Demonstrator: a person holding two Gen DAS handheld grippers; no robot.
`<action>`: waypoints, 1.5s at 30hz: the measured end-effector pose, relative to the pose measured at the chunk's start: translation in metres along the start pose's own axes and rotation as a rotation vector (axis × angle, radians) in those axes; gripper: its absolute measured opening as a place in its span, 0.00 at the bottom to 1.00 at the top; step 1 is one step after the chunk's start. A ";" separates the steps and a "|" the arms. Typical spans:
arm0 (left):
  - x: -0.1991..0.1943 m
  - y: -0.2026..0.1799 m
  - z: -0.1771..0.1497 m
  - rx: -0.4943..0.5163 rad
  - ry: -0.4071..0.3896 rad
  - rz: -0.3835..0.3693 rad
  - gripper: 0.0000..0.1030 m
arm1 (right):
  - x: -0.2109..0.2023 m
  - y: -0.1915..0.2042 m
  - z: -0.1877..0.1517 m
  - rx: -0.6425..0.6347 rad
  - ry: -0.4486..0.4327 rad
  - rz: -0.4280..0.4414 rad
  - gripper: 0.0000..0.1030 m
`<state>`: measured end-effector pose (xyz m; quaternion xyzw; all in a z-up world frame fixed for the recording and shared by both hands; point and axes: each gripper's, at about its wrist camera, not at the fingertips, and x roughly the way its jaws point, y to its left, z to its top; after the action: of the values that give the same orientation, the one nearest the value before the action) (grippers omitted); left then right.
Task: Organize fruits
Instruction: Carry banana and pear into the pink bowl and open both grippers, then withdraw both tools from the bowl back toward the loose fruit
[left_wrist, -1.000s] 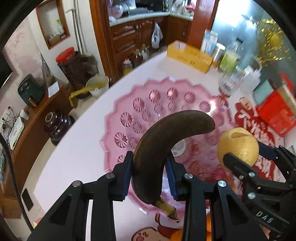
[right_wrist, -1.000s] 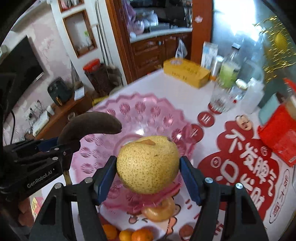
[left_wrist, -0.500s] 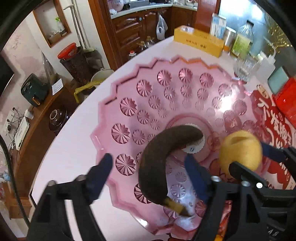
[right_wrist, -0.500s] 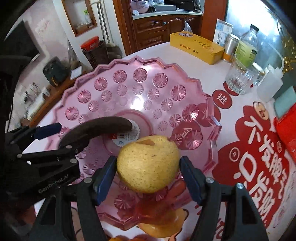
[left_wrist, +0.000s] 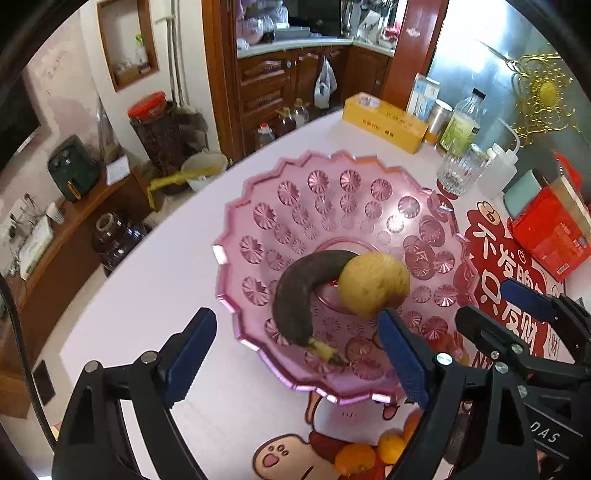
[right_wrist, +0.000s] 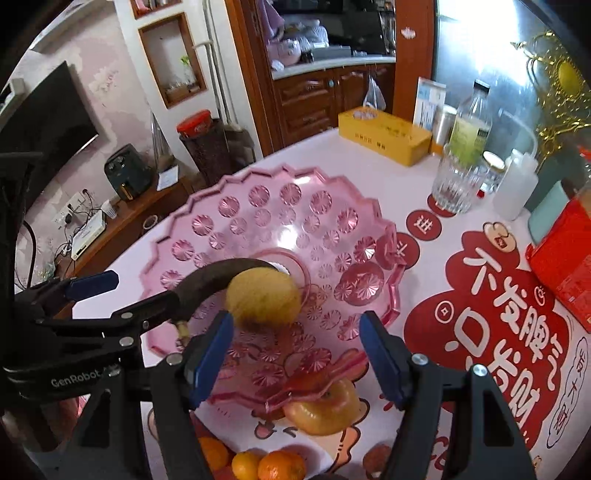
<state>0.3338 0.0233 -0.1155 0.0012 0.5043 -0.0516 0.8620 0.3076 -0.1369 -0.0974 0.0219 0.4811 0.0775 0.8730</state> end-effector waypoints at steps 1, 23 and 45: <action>-0.009 0.001 -0.001 0.003 -0.013 0.015 0.86 | -0.006 0.002 -0.001 -0.006 -0.006 0.000 0.69; -0.155 -0.034 -0.074 0.029 -0.113 0.076 0.86 | -0.154 0.019 -0.051 -0.118 -0.138 0.020 0.76; -0.135 -0.061 -0.165 0.076 -0.046 0.031 0.86 | -0.153 -0.030 -0.141 -0.024 -0.120 -0.059 0.76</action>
<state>0.1191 -0.0163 -0.0761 0.0405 0.4819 -0.0576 0.8734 0.1120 -0.1951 -0.0481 0.0018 0.4273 0.0563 0.9024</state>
